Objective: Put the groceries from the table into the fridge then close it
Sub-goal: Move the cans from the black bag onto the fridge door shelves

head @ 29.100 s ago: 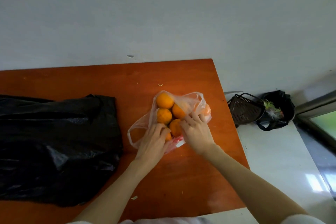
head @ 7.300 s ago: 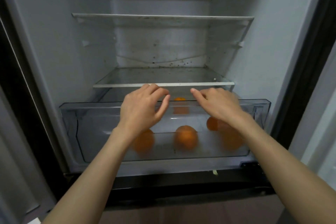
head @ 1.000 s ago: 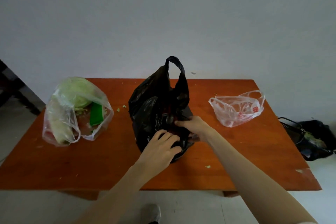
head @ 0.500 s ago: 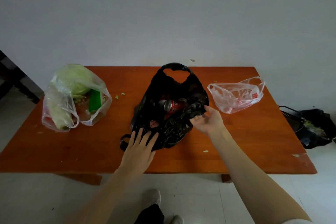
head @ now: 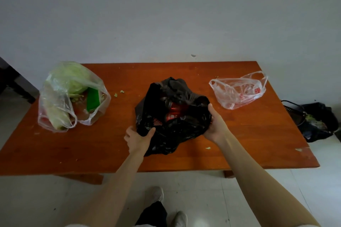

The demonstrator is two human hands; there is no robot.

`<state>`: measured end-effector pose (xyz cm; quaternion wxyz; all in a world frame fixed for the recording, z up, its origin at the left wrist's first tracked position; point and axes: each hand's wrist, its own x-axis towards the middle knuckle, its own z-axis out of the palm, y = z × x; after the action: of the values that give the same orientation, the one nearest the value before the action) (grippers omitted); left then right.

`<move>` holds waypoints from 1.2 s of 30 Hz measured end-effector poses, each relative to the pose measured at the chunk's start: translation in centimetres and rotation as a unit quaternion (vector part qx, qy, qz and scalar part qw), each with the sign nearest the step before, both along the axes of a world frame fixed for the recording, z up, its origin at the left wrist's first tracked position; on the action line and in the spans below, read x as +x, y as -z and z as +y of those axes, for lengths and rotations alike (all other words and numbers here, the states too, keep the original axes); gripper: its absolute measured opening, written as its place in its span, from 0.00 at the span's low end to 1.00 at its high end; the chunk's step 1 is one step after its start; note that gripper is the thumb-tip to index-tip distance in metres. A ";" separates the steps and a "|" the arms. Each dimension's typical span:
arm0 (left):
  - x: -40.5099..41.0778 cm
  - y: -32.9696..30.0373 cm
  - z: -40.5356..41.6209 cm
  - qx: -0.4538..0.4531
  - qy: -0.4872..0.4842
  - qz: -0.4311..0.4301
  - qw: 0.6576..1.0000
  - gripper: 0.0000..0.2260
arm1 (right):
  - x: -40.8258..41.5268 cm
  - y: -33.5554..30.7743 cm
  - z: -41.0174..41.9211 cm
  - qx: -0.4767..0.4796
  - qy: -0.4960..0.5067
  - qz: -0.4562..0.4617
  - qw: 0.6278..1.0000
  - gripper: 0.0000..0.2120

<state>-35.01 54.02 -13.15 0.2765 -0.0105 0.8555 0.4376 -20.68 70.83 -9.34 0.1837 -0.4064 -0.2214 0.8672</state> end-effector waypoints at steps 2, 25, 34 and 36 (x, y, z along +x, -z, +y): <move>-0.5 -0.4 1.0 0.054 -0.114 -0.171 0.977 0.38 | 0.3 0.7 0.1 0.002 -0.019 -0.030 0.999 0.21; -5.7 0.4 -0.6 0.387 -0.246 -0.386 0.800 0.13 | 1.6 2.5 5.0 -0.137 0.164 -0.015 0.977 0.21; -9.3 -0.3 -0.2 0.077 0.060 0.086 0.991 0.28 | 2.5 2.4 6.5 0.234 0.062 -0.138 0.960 0.23; -8.8 -1.1 0.8 0.025 0.210 0.272 0.939 0.31 | 2.0 2.2 6.3 0.400 0.010 -0.185 0.898 0.30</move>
<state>-43.79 54.84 -12.07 0.1190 0.2962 0.8695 0.3770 -18.72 77.11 -11.54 0.2951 -0.4543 -0.5755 0.6126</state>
